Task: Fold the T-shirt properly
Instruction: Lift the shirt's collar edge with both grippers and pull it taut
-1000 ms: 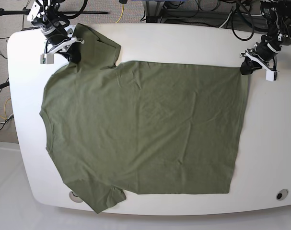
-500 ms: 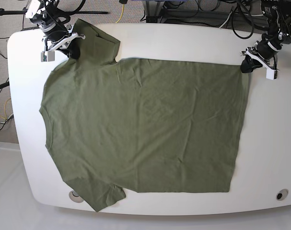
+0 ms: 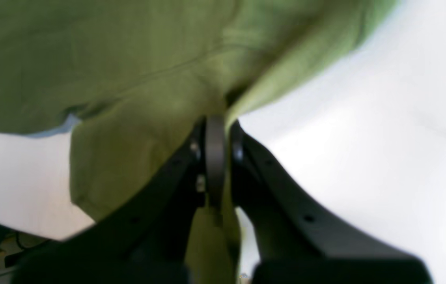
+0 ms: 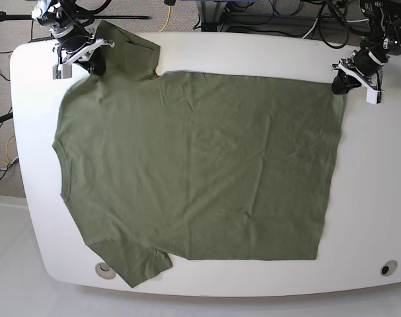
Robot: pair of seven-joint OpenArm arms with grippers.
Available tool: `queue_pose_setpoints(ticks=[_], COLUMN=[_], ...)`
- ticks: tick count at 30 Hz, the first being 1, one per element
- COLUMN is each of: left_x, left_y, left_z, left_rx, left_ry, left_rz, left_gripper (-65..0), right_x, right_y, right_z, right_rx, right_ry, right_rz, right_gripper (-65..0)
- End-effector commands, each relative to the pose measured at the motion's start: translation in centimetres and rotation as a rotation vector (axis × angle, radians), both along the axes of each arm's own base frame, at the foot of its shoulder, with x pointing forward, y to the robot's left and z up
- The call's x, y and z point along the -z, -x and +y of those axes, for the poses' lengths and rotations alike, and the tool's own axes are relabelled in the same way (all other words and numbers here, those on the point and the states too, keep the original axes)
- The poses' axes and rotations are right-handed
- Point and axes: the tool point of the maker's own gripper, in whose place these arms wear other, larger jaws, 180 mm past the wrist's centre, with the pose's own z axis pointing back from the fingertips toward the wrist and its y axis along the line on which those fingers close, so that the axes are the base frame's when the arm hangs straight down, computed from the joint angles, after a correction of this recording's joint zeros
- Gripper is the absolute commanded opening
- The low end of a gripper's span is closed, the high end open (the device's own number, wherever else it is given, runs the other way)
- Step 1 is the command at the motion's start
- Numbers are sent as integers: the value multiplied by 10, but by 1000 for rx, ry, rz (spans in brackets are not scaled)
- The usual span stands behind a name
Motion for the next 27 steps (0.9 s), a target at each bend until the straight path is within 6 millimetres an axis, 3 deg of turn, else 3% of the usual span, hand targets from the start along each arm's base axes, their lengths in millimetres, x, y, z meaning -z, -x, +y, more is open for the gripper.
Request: queue_pose_setpoints(ticks=[1,8,18,27], left_x=[-12,-16,-33,-47], left_y=[3,7,-9,-31], left_z=[4,5,6,0], left_rx=[15,20,28,42], left_ry=[-31,-44,-64,-62], left_rz=[-21,-26,-85,-154], left_gripper=[-650,-650,-650,-650], right_x=[-15,-19,-36,-51], right_y=[0,6,-2,-23], right_z=[-7,-16,-34,-44], right_rx=[-2,8,24,11], right_ry=[28,55,106,140], right_rz=[-40,-37,-75,-125], right_gripper=[-650,-650,-650,-650])
